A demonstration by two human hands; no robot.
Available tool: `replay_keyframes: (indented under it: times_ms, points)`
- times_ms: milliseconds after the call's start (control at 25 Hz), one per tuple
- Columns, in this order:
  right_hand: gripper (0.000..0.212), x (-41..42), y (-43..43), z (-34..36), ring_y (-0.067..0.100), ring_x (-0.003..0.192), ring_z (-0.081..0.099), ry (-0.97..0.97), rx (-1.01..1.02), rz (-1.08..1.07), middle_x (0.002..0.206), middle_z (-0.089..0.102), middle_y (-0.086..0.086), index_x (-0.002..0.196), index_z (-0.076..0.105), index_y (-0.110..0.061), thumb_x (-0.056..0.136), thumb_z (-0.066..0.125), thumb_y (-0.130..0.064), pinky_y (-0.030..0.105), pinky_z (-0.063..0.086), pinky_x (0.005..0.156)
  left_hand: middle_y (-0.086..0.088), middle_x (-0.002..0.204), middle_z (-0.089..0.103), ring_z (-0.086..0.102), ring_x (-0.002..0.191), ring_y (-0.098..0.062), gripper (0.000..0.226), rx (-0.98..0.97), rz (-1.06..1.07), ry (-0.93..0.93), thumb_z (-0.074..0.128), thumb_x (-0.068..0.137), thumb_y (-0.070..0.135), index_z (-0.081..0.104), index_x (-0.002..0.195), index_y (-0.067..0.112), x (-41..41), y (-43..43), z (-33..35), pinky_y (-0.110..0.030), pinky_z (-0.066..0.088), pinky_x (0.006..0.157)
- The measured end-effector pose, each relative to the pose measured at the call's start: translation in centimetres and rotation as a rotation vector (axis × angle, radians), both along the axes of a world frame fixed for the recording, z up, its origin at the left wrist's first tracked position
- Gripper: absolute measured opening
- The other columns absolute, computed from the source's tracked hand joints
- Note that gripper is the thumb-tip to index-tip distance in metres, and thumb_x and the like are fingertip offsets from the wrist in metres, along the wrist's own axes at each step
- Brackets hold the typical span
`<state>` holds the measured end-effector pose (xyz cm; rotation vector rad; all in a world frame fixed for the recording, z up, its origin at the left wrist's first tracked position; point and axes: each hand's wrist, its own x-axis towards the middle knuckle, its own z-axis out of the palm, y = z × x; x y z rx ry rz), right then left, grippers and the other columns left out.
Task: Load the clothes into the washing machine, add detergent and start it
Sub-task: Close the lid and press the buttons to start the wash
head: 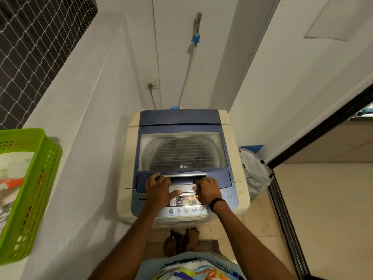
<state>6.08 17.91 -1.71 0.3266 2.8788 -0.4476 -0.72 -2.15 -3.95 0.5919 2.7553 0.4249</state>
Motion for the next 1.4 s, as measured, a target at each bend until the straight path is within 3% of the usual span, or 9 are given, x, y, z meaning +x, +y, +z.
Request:
replay_keyframes:
  times_ms: [120,240,280,360,480,680,880,1120,1400]
  points:
    - [0.026,1.4,-0.4,-1.9,0.029,0.088,0.059,0.095,-0.138,-0.086,0.088,0.066,0.005,0.103,0.068,-0.017,0.093,0.046,-0.028,0.032,0.042,0.077,0.003,0.124,0.061,0.030,0.142,-0.027,0.050,0.081,0.035,0.031,0.051,0.080,0.075,0.053,0.086,0.025,1.0,-0.2,-1.4,-0.049,0.030,0.107]
    - [0.032,2.6,-0.9,-1.3,0.022,0.076,0.059,0.210,-0.458,-0.258,0.088,0.065,0.003,0.109,0.067,-0.012,0.098,0.043,-0.028,0.041,0.056,0.071,-0.002,0.124,0.063,0.034,0.141,-0.029,0.037,0.225,0.065,0.056,0.059,0.087,0.057,0.061,0.101,0.023,2.2,-0.5,-2.3,-0.051,0.033,0.108]
    - [0.029,3.2,-1.0,-0.3,0.019,0.074,0.059,0.255,-0.516,-0.343,0.089,0.067,0.005,0.110,0.068,-0.010,0.099,0.046,-0.026,0.034,0.057,0.070,-0.002,0.122,0.065,0.038,0.137,-0.030,0.034,0.275,0.085,0.066,0.061,0.089,0.052,0.063,0.106,0.022,2.6,-0.5,-2.2,-0.049,0.035,0.107]
    - [0.023,4.7,-0.7,1.0,0.021,0.080,0.064,0.356,-0.478,-0.500,0.093,0.072,0.010,0.107,0.071,-0.006,0.099,0.053,-0.017,0.020,0.052,0.072,0.000,0.114,0.065,0.049,0.124,-0.028,0.029,0.373,0.134,0.075,0.063,0.091,0.042,0.062,0.110,0.021,3.8,-0.4,-1.5,-0.043,0.042,0.100]
    - [0.023,7.4,0.5,0.7,0.026,0.089,0.067,0.390,-0.380,-0.604,0.097,0.074,0.012,0.108,0.071,-0.007,0.100,0.052,-0.017,0.027,0.048,0.075,-0.001,0.113,0.064,0.052,0.111,-0.023,0.024,0.456,0.202,0.061,0.067,0.089,0.025,0.063,0.112,0.018,5.8,-0.4,-0.8,-0.040,0.049,0.092]
    - [0.027,11.3,-0.3,-1.4,0.025,0.080,0.059,0.283,-0.244,-0.467,0.080,0.065,0.009,0.123,0.059,-0.018,0.099,0.051,-0.027,0.030,0.045,0.060,-0.004,0.115,0.062,0.058,0.107,-0.022,0.027,0.494,0.211,-0.049,0.062,0.092,0.017,0.060,0.119,0.018,7.1,0.1,-0.7,-0.041,0.053,0.089]
    - [0.042,13.7,-0.2,-2.4,0.020,0.082,0.061,0.085,-0.223,-0.393,0.099,0.060,0.005,0.136,0.051,-0.027,0.095,0.058,-0.022,0.031,0.053,0.072,-0.001,0.110,0.061,0.062,0.097,-0.018,0.025,0.526,0.261,-0.070,0.061,0.092,0.016,0.061,0.116,0.020,8.8,1.7,-0.3,-0.036,0.057,0.080]
    - [0.045,15.1,1.2,-2.3,0.014,0.087,0.065,0.038,-0.253,-0.403,0.102,0.072,-0.004,0.136,0.054,-0.034,0.094,0.061,-0.021,0.024,0.047,0.075,-0.002,0.111,0.062,0.062,0.098,-0.015,0.023,0.488,0.360,-0.047,0.058,0.094,0.013,0.060,0.117,0.015,13.8,2.5,0.1,-0.022,0.052,0.076]
    - [0.072,15.5,0.9,-1.4,0.024,0.074,0.065,-0.125,-0.230,-0.248,0.089,0.072,0.009,0.154,0.008,-0.036,0.098,0.052,-0.041,0.028,0.043,0.061,0.000,0.113,0.060,0.058,0.100,-0.013,0.026,0.447,0.453,0.007,0.059,0.094,0.013,0.057,0.119,0.020,15.7,3.4,0.7,-0.025,0.052,0.077]
